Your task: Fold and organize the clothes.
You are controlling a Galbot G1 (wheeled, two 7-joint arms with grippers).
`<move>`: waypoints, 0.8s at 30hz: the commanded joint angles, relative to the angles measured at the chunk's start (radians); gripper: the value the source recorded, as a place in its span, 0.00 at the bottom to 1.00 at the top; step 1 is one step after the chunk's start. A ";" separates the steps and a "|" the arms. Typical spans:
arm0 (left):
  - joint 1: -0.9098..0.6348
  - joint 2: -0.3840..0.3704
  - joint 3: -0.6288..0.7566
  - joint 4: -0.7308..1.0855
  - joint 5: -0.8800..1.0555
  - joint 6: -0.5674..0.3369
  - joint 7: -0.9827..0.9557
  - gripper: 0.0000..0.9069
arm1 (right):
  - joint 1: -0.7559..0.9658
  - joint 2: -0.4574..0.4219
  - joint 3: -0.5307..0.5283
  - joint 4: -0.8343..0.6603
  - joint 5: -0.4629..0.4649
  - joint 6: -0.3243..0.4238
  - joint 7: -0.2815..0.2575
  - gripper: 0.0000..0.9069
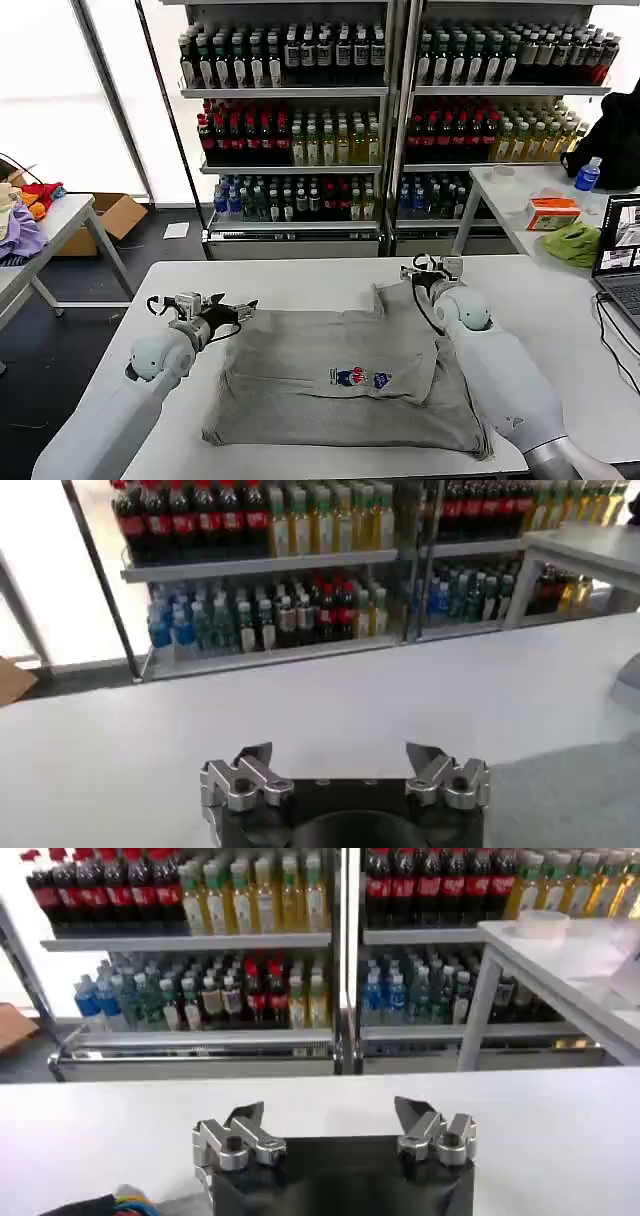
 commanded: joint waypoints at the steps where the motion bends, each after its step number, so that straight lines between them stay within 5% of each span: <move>1: -0.014 -0.009 0.018 0.046 -0.004 0.005 0.006 1.00 | 0.015 0.017 -0.007 -0.055 -0.011 -0.007 -0.008 1.00; 16: 0.015 -0.015 0.008 0.047 0.005 0.005 0.007 1.00 | -0.027 0.016 -0.021 -0.030 -0.019 -0.021 0.002 1.00; 21: 0.022 -0.022 0.021 0.060 0.011 0.005 0.006 0.18 | -0.038 0.022 -0.021 -0.030 -0.025 -0.021 0.005 1.00; 23: 0.029 -0.022 0.026 0.060 0.013 0.005 0.007 0.03 | -0.045 0.024 -0.020 -0.027 -0.028 -0.021 0.004 0.88; 24: 0.032 -0.023 0.028 0.064 0.017 0.005 0.007 0.01 | -0.053 0.025 -0.020 -0.027 -0.034 -0.022 0.003 0.70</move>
